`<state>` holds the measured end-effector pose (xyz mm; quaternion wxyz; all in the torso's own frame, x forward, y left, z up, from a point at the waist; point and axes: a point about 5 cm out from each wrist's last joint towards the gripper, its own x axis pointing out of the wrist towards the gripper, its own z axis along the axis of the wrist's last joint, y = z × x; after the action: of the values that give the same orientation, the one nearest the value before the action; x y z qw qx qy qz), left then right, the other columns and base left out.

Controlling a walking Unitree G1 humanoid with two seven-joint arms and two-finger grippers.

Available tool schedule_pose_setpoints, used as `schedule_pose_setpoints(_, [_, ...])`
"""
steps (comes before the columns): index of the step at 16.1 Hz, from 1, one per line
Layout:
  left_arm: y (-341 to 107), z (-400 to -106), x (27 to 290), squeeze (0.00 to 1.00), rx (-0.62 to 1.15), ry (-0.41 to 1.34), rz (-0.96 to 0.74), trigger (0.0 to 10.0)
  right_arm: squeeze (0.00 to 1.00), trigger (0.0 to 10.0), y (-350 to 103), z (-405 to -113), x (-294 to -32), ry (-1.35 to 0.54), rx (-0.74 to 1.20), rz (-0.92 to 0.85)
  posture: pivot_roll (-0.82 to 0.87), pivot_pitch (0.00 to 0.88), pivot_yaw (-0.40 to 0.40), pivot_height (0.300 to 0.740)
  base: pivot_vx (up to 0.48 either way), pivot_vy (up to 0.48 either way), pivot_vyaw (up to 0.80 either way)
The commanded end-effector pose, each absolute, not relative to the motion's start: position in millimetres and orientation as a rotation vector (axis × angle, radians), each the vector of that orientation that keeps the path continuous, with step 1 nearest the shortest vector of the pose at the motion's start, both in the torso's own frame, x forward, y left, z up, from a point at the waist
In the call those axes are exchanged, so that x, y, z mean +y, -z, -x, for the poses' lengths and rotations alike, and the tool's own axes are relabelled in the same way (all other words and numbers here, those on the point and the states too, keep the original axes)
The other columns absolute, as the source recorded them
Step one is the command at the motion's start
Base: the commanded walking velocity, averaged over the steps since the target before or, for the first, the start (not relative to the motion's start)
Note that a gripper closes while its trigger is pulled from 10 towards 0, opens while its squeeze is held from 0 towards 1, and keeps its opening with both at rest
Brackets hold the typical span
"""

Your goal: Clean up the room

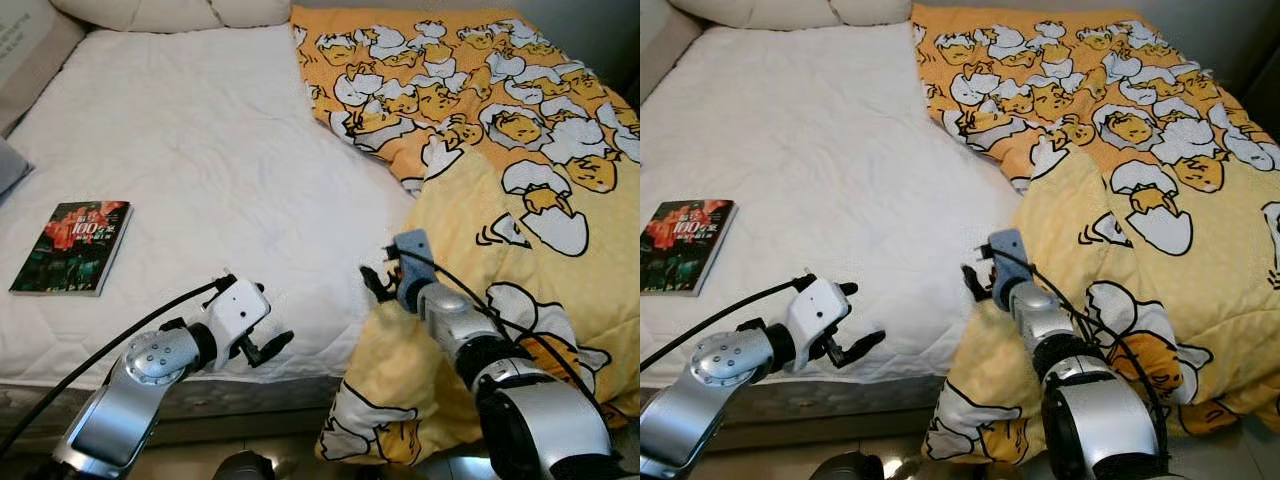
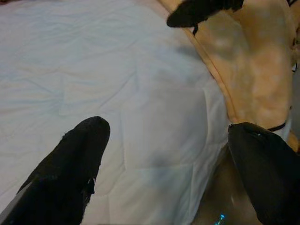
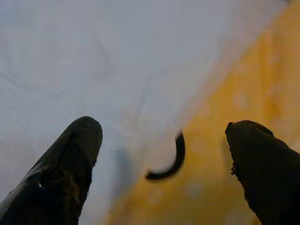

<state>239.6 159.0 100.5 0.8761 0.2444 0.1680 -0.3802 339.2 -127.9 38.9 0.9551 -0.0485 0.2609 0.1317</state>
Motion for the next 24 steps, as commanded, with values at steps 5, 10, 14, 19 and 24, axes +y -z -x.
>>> schedule_pose_setpoints(5, [-104,-231,162,1.0,0.374,0.831,-0.523,10.0,0.0,6.5,-27,-332,-129,-0.256,0.64,0.154,0.11,0.165,0.012,0.74,0.0,0.0,0.0])
schedule_pose_setpoints(10, [-104,-222,163,1.0,0.392,0.842,-0.523,10.0,0.0,0.0,-24,-329,-137,-0.251,0.661,0.147,0.12,0.197,0.009,0.74,0.0,0.0,0.0])
schedule_pose_setpoints(14, [-103,-219,160,1.0,0.4,0.845,-0.514,10.0,0.0,0.0,-22,-327,-137,-0.28,0.666,0.172,0.11,0.205,0.0,0.74,0.0,0.0,0.0])
schedule_pose_setpoints(19, [-101,-220,156,1.0,0.4,0.842,-0.506,10.0,0.0,0.0,-20,-326,-139,-0.295,0.669,0.174,0.09,0.187,-0.006,0.74,0.0,0.0,0.0])
schedule_pose_setpoints(24, [-101,-226,150,1.0,0.383,0.842,-0.501,10.0,0.0,0.0,-20,-320,-143,-0.466,0.631,0.088,0.08,0.175,-0.016,0.74,0.0,0.0,0.0])
